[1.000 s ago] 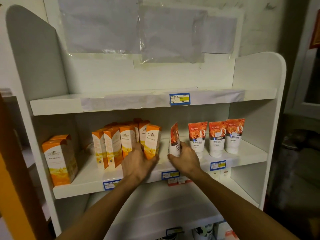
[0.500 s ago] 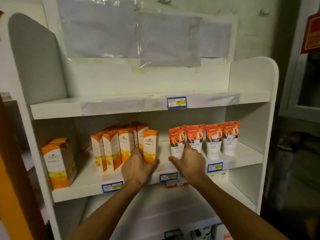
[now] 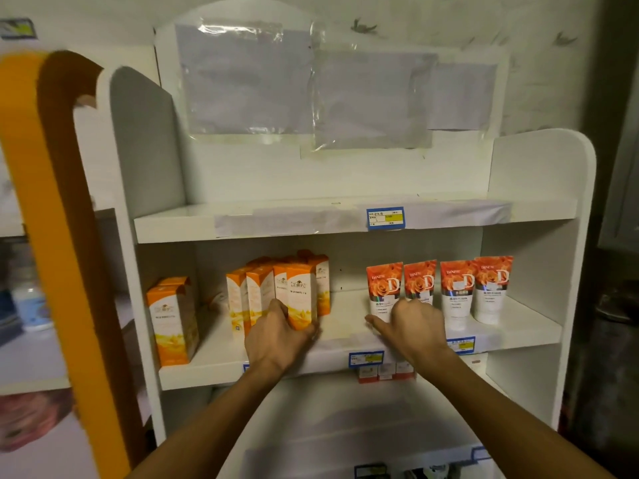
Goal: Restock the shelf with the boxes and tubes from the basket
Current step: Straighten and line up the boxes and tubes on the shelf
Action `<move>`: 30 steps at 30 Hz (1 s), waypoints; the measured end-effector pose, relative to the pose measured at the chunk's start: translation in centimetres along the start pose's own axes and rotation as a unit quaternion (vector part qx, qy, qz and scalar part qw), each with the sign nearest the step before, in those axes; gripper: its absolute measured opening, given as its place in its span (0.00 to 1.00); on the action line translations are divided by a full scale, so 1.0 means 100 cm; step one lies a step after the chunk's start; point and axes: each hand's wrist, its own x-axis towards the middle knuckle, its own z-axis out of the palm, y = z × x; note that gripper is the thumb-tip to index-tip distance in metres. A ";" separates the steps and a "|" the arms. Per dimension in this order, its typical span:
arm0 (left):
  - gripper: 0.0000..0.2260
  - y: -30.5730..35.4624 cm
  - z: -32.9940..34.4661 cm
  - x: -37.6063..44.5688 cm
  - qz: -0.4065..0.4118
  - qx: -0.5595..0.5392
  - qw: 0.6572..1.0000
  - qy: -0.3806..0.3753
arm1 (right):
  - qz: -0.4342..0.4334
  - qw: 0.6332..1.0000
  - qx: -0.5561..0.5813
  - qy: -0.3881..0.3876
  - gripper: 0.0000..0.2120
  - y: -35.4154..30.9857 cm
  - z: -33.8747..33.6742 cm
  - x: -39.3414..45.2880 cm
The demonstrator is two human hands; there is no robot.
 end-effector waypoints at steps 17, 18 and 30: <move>0.27 -0.040 -0.052 -0.011 0.000 0.052 0.998 -0.038 | -0.053 0.815 0.554 -0.162 0.16 -0.147 0.022 -0.016; 0.24 -0.047 -0.057 -0.010 0.008 0.046 0.998 -0.034 | -0.052 0.817 0.550 -0.163 0.18 -0.150 0.023 -0.015; 0.16 -0.105 -0.142 -0.009 0.245 0.178 0.951 0.069 | -0.071 0.854 0.501 -0.117 0.19 -0.185 0.033 -0.018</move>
